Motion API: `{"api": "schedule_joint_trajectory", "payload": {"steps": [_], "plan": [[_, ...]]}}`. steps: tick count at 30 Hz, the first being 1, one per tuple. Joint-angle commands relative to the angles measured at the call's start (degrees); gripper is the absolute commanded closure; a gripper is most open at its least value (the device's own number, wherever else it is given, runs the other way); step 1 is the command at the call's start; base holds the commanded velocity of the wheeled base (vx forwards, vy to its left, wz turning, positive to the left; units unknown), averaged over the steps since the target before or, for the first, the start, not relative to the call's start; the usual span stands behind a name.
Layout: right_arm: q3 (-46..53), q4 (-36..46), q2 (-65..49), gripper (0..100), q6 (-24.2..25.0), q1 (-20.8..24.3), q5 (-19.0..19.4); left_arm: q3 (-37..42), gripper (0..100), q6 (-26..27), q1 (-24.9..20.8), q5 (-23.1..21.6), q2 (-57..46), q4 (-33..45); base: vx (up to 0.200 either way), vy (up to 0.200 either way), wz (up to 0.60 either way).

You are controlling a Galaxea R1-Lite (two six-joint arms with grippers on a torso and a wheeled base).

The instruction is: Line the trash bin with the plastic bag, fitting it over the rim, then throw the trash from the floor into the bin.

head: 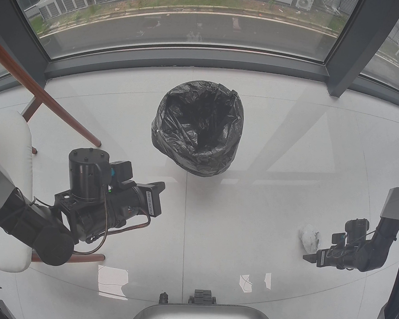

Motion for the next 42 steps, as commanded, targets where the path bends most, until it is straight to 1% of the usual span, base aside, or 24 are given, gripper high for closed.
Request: {"api": "schedule_joint_trajectory", "payload": {"steps": [1, 4, 6, 8, 9, 11, 18, 28, 29, 42], "plan": [[-2.6, 0.5, 3.0, 0, -0.1, -0.9, -0.2, -0.2, 100, 0.0, 0.0, 0.0, 0.3, 0.0, 0.0, 0.0, 0.0], [-5.1, 3.0, 3.0, 0, -0.1, -1.1, -0.4, -0.3, 100, 0.0, 0.0, 0.0, 0.3, 0.0, 0.0, 0.0, 0.0], [-7.5, 5.8, 3.0, 0, -0.3, -1.1, -1.2, -0.8, 100, 0.0, -0.1, 0.0, 0.3, 0.0, 0.0, 0.0, 0.0], [-7.6, 6.0, 3.0, 0, -0.3, -1.1, -1.2, -0.8, 100, 0.0, -0.1, 0.0, 0.3, 0.0, 0.0, 0.0, 0.0], [-11.0, 8.9, 3.3, 0, -3.0, -1.6, -1.3, -1.3, 100, 0.0, -0.2, 0.0, 0.3, 0.0, 0.0, 0.0, 0.0], [-13.7, 9.7, 4.2, 0, -3.5, -1.6, -1.5, -1.4, 100, 0.0, -0.1, 0.0, 0.3, 0.0, 0.0, 0.0, 0.0], [-18.0, 9.1, 5.8, 0, -2.9, -3.1, -0.7, -1.8, 100, 0.0, 0.0, 0.0, 0.2, 0.0, 0.0, 0.0, 0.0], [-18.6, 9.8, 6.1, 0, -2.9, -3.6, -0.4, -2.6, 100, 0.0, 0.0, 0.0, 0.3, 0.1, 0.0, 0.0, 0.0], [-18.6, 9.8, 6.1, 100, -2.9, -3.6, -0.4, -2.7, 100, 0.0, 0.0, 0.0, 0.3, 0.1, 0.0, 0.0, 0.0], [-16.7, 9.9, 5.7, 100, -2.9, -3.1, 0.4, -2.9, 100, 0.0, 0.0, 0.0, -0.4, 0.2, 0.0, 0.0, 0.0]]}}
